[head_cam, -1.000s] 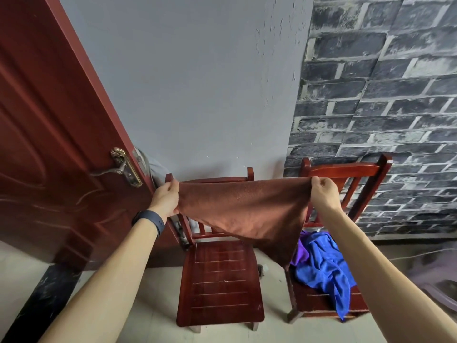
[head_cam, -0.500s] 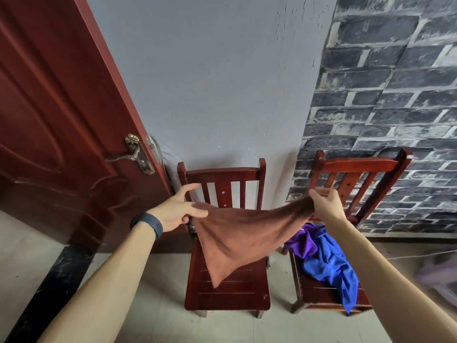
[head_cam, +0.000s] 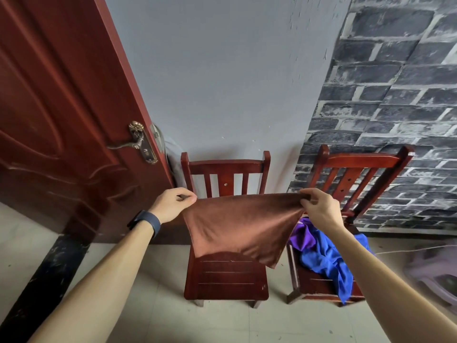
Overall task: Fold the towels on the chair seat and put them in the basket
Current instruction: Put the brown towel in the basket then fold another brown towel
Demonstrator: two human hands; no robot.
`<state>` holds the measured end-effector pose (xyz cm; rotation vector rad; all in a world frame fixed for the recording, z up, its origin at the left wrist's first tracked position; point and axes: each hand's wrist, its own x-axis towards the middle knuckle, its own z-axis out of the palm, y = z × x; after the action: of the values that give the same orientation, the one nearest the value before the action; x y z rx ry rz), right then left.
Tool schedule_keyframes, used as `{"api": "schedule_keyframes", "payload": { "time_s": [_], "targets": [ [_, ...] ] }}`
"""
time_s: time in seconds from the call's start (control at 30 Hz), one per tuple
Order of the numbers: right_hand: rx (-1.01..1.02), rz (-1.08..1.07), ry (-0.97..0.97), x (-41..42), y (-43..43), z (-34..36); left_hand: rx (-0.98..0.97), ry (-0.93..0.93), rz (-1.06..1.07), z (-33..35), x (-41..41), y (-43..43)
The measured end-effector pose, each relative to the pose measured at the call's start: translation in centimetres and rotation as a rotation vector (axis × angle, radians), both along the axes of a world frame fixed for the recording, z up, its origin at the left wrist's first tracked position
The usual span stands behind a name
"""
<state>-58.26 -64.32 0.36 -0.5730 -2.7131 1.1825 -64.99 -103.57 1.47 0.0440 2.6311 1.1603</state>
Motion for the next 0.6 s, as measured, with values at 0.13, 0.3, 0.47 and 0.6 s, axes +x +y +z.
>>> {"api": "schedule_keyframes", "payload": {
  "time_s": [0.13, 0.3, 0.47, 0.6],
  "targets": [
    [0.098, 0.019, 0.028, 0.3, -0.6, -1.0, 0.001, -0.098, -0.097, 0.0, 0.5, -0.6],
    [0.26, 0.109, -0.017, 1.8, -1.7, -4.4, -0.342, 0.076, -0.007, -2.5, 2.1, -1.5],
    [0.34, 0.167, -0.11, 6.1, -3.5, -9.4, -0.59, 0.068, -0.067, -7.3, 5.5, -3.6],
    [0.318, 0.187, -0.27, 9.6, -4.7, -12.4, -0.575, -0.059, -0.121, -11.5, 8.1, -5.3]
  ]
}}
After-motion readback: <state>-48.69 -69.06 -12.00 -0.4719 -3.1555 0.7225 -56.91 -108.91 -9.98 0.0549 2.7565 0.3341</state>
